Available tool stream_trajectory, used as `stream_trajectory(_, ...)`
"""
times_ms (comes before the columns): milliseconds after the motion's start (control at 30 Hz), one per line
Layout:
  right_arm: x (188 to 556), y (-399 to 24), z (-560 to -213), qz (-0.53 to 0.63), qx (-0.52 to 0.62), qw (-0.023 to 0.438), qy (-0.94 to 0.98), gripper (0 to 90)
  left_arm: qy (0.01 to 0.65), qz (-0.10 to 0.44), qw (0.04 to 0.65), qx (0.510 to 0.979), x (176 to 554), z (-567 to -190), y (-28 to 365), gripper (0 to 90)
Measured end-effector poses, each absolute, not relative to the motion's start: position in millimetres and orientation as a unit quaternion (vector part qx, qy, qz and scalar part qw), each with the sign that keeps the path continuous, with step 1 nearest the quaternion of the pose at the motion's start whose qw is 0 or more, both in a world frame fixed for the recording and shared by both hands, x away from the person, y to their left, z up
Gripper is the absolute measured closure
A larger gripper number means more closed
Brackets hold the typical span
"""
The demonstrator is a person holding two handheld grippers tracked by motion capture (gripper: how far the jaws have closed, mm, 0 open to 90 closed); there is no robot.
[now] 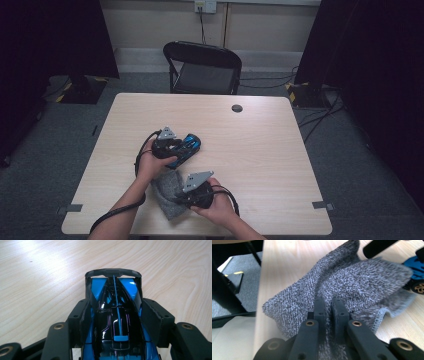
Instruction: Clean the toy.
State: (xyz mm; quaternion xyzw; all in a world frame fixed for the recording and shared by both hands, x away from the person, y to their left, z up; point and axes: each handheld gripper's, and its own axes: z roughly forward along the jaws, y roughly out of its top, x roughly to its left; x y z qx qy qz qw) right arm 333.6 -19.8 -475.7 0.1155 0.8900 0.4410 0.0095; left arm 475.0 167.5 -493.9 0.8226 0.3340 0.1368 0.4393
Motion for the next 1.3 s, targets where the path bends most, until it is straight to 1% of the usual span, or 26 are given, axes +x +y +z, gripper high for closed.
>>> stream_trajectory(267,335.4,-33.5,-465.3,0.447,0.097,0.019,0.889,83.7,0.334,0.138,0.439,0.823,474.9,-493.9,167.3,41.9)
stream_trajectory(533,349.4,-54.9,-474.9,0.443,0.125,0.028,0.887,80.6,0.33,0.133,0.437,0.826,476.5,-492.3,167.8,42.4)
stream_trajectory(633,351.7,-60.3,-477.1,0.442,0.133,0.034,0.887,77.4,0.321,0.134,0.44,0.828,476.7,-491.1,167.8,43.6)
stream_trajectory(833,357.3,-77.1,-478.1,0.443,0.152,0.045,0.883,74.6,0.306,0.145,0.465,0.818,475.8,-479.0,167.1,41.2)
stream_trajectory(967,360.3,-88.4,-478.6,0.449,0.167,0.049,0.877,70.9,0.29,0.139,0.481,0.815,470.1,-467.6,166.3,40.5)
stream_trajectory(1033,362.3,-94.0,-478.2,0.454,0.175,0.056,0.872,67.3,0.277,0.133,0.488,0.817,465.6,-461.7,163.9,39.5)
stream_trajectory(1133,365.5,-103.8,-475.4,0.451,0.188,0.072,0.869,65.9,0.257,0.124,0.486,0.826,457.6,-456.6,159.6,39.1)
stream_trajectory(1233,366.5,-112.6,-472.3,0.452,0.2,0.077,0.866,64.2,0.232,0.111,0.48,0.839,447.8,-450.6,156.3,39.0)
stream_trajectory(1300,366.4,-119.7,-470.2,0.455,0.209,0.084,0.862,61.8,0.216,0.1,0.483,0.843,438.9,-447.6,156.3,38.5)
